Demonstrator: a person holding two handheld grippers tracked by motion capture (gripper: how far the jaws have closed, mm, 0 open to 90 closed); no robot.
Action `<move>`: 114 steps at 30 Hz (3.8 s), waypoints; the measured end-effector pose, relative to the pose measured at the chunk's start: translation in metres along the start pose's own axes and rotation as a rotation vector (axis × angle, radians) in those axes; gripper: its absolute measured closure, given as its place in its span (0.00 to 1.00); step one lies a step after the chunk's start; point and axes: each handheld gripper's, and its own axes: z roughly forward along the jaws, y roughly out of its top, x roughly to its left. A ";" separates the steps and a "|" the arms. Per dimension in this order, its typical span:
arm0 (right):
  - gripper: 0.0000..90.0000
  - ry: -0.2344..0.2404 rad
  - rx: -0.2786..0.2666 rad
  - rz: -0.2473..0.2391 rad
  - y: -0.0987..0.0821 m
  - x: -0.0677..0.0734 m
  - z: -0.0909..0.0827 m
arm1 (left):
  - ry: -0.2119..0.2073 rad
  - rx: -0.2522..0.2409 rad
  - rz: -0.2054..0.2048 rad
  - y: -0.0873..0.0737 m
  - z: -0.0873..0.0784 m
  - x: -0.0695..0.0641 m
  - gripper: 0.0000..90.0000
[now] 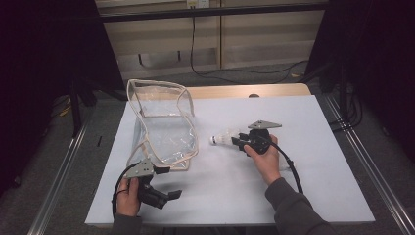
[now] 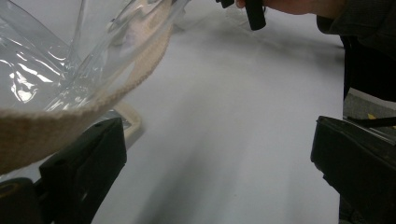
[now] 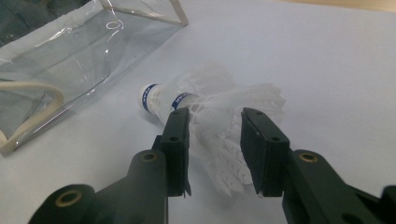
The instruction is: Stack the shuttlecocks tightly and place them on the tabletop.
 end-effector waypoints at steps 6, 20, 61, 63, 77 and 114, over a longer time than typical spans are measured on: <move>0.69 -0.002 0.000 -0.004 0.001 0.000 -0.001 | 0.000 -0.002 -0.001 0.000 0.000 0.000 0.04; 0.58 -0.005 -0.005 0.000 0.005 0.003 -0.011 | 0.001 0.002 0.003 0.000 0.000 0.000 0.04; 0.20 0.057 -0.006 -0.009 0.019 0.002 -0.049 | 0.001 -0.002 -0.002 0.001 0.000 -0.001 0.04; 0.19 0.064 -0.002 -0.010 0.019 0.003 -0.049 | 0.000 0.000 -0.001 0.001 0.000 -0.001 0.04; 0.17 0.078 0.002 -0.033 0.021 0.005 -0.056 | -0.001 0.004 0.003 0.001 0.000 -0.001 0.04; 0.10 0.050 0.032 -0.083 0.009 -0.013 -0.085 | -0.001 0.003 0.003 0.001 0.001 -0.001 0.04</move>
